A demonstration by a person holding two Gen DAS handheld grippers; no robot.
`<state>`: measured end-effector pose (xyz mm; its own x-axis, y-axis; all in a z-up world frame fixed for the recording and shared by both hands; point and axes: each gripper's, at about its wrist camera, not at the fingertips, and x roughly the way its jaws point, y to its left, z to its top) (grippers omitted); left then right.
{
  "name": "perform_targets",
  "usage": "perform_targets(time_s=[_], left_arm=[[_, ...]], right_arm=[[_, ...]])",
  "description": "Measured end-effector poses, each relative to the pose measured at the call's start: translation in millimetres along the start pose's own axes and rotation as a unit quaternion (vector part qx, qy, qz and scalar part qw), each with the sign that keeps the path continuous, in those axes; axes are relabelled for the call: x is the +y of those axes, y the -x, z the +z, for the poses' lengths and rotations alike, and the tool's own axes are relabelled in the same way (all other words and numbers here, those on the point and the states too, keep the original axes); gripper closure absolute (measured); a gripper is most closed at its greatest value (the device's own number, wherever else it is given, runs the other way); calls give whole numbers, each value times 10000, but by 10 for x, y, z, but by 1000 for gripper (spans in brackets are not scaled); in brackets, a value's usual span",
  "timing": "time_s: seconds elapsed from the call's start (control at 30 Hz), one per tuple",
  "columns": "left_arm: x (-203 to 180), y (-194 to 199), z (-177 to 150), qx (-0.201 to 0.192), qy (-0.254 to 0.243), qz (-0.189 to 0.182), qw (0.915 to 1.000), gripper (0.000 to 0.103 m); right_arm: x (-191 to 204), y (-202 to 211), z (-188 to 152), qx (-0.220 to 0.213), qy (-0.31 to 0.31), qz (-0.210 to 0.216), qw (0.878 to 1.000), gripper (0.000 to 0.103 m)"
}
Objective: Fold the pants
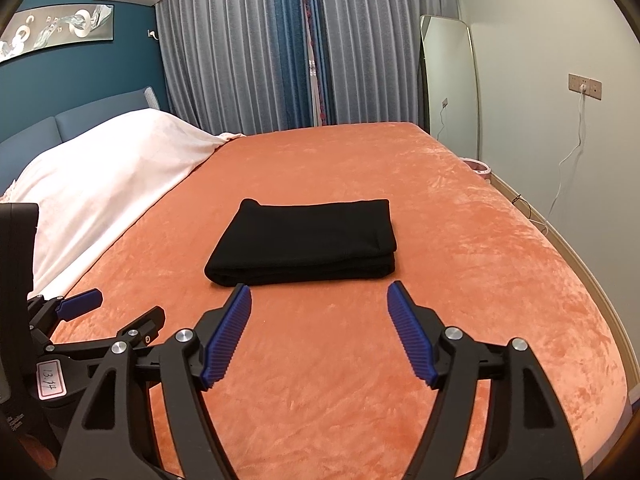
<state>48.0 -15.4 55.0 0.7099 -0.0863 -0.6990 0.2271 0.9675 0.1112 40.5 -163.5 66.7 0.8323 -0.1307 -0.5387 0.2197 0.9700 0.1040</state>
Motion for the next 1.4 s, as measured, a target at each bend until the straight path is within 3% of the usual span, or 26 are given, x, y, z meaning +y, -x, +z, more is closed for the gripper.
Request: perform_targets(time_s=[0.17, 0.3, 0.63, 0.73, 0.87, 0.97, 1.4], left_arm=[[-4, -12, -8, 8, 22, 36, 10000, 24], [17, -44, -13, 37, 69, 50, 10000, 24], [45, -76, -19, 46, 90, 94, 9999, 24], [48, -77, -17, 50, 96, 95, 9999, 24], [58, -84, -16, 51, 91, 97, 9999, 23], [53, -72, -20, 13, 87, 136, 9999, 17], [84, -35, -12, -36, 134, 99, 9999, 17]], right_arm=[[-7, -8, 2, 4, -13, -16, 10000, 34], [-7, -15, -1, -20, 6, -93, 10000, 24], [-19, -63, -4, 41, 14, -90, 10000, 23], [-28, -61, 1, 19, 9, -97, 10000, 17], [-31, -68, -4, 20, 0, -104, 9999, 17], [-38, -75, -3, 29, 0, -104, 9999, 17], [-55, -83, -6, 51, -10, -110, 9999, 16]])
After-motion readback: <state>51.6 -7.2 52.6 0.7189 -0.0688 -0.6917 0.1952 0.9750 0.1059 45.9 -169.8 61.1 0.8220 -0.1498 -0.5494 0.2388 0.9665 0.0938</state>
